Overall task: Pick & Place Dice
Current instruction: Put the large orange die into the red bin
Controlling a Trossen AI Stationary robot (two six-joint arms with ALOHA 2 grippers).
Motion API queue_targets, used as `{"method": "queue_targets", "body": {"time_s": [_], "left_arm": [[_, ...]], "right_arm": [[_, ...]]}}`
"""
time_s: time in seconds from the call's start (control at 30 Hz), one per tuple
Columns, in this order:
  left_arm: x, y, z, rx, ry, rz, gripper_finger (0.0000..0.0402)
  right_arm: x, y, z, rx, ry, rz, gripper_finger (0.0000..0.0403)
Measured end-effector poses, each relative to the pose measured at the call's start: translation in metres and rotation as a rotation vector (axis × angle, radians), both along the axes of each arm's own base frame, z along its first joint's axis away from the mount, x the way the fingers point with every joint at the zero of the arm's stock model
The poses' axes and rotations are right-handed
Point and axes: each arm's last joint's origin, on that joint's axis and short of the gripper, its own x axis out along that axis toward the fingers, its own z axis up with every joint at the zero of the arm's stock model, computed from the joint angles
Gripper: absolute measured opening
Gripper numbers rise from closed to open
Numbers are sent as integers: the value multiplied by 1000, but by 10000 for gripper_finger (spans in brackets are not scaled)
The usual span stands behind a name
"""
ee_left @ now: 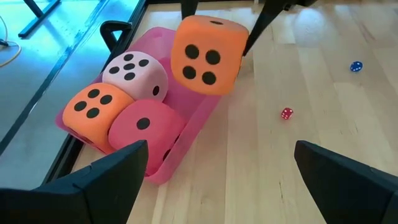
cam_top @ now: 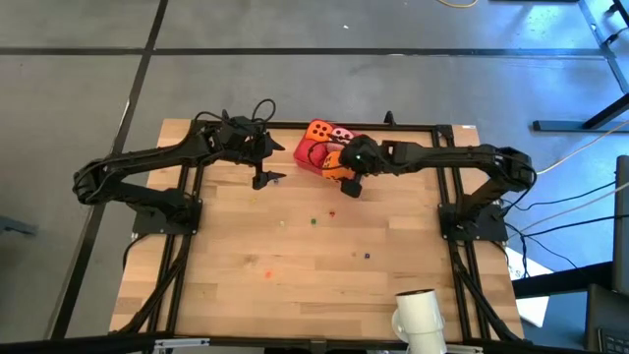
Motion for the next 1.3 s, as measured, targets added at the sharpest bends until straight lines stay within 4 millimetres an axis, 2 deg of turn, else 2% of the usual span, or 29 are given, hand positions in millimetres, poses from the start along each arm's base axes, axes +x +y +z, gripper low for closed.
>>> {"method": "queue_targets", "body": {"time_s": [0.13, 0.27, 0.43, 0.6, 0.87, 1.0, 1.17, 1.3], "left_arm": [[0, 0, 0, 0, 0, -1, 400], [0, 0, 0, 0, -1, 0, 400], [1, 0, 1, -14, -17, 12, 400], [5, 2, 10, -13, -115, 32, 400], [11, 3, 25, 26, -276, 34, 400], [13, 4, 26, 38, -296, 34, 400], [22, 9, 22, 36, -320, 36, 400], [40, 20, 4, 29, -311, 39, 400]], "right_arm": [[4, -3, 10, 19, -22, 48, 400], [8, -7, 23, -39, -56, 66, 400], [4, -22, 23, -28, -58, 18, 400], [5, -34, 13, 55, -60, 25, 400], [12, -45, -18, 104, 28, 5, 400], [13, -50, -20, 93, 24, 12, 400], [12, -57, -19, 86, -1, -5, 400], [13, -61, -22, 86, -7, -11, 400]]}}
